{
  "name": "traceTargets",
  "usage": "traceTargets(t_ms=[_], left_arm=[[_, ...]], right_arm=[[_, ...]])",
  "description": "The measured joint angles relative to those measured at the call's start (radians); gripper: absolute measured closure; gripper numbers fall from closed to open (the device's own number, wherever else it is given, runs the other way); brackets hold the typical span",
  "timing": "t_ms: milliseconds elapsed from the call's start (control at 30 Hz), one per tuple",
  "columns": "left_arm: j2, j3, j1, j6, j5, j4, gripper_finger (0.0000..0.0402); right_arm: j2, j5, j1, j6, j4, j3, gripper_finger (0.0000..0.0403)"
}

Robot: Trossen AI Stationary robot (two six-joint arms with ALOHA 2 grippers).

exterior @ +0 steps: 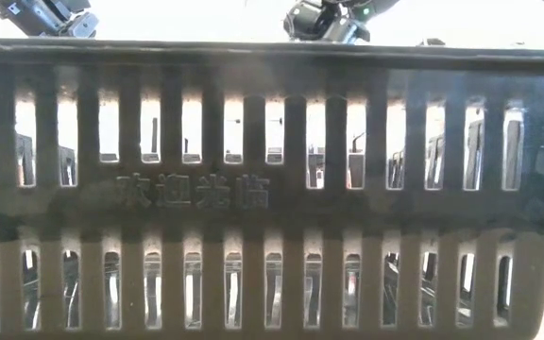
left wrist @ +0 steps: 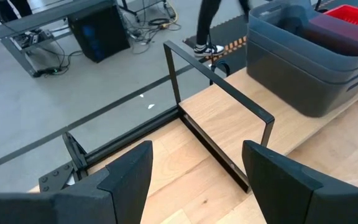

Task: Stack baskets on shelf by color
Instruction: Put the middle black bin on the shelf

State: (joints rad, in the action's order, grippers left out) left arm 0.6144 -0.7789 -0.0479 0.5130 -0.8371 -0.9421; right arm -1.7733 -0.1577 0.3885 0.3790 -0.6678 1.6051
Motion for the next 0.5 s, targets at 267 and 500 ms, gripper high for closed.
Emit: traceTargets(t_ms=[267, 500], left_arm=[[0.000, 0.000, 0.000, 0.001, 0.000, -0.005, 0.0151], [0.000, 0.000, 0.000, 0.014, 0.002, -0.006, 0.0151]], right_arm=[[0.072, -0.047, -0.131, 0.008, 0.007, 0.000, 0.0263], [0.077, -0.108, -0.288, 0.065, 0.018, -0.018, 0.0263]])
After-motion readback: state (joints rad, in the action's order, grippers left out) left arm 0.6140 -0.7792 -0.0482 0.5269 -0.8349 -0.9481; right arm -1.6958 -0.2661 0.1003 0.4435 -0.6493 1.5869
